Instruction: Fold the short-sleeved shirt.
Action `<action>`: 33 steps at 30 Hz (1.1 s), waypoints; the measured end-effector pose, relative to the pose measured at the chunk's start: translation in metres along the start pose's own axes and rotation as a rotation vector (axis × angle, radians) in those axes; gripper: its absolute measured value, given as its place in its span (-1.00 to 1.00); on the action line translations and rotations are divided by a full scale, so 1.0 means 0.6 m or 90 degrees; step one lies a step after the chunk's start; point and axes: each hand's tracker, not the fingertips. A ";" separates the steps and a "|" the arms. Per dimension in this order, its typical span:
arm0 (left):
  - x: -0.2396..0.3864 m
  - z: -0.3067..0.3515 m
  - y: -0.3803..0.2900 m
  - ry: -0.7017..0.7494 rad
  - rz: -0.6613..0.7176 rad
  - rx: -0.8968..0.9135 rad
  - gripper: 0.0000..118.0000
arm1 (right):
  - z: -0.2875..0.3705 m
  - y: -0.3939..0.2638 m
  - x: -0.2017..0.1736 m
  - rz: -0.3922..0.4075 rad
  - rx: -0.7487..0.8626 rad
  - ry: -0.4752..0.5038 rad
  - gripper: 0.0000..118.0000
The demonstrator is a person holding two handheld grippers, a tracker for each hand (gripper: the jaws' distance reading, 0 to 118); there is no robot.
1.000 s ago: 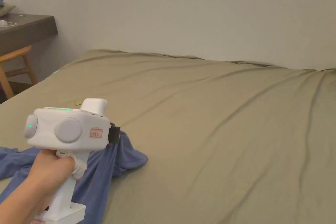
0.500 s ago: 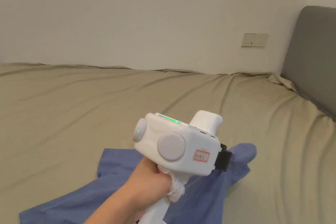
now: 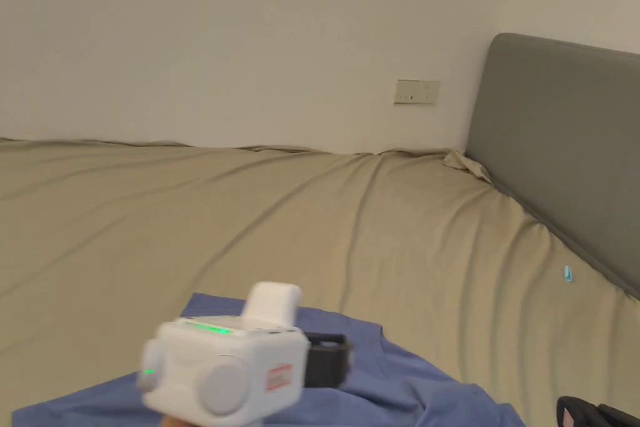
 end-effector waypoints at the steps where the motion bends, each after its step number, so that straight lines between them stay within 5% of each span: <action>1: -0.025 0.048 0.004 0.039 -0.017 0.023 0.60 | -0.008 0.006 -0.007 0.000 0.004 0.010 -0.94; 7: -0.140 0.285 -0.046 0.290 0.001 0.113 0.51 | -0.054 0.030 -0.057 0.018 0.033 0.071 -0.94; 11: -0.168 0.378 -0.119 0.406 0.058 0.147 -0.93 | -0.075 0.031 -0.084 0.015 0.038 0.090 -0.94; 15: -0.194 0.413 -0.184 0.404 0.169 0.130 -1.00 | -0.093 0.027 -0.101 0.014 0.022 0.099 -0.94; 21: -0.262 0.327 -0.158 0.386 0.181 0.039 -0.99 | -0.113 0.037 -0.114 0.042 0.004 0.099 -0.94; 22: -0.280 0.299 -0.143 0.368 0.182 0.018 -0.86 | -0.115 0.039 -0.114 0.044 0.004 0.099 -0.94; 25: -0.352 0.201 -0.103 0.313 0.232 -0.056 0.90 | -0.117 0.043 -0.114 0.051 -0.003 0.095 -0.94; 33: -0.471 -0.024 -0.088 0.337 0.282 -0.297 1.00 | -0.126 0.018 -0.087 0.075 -0.056 0.070 -0.94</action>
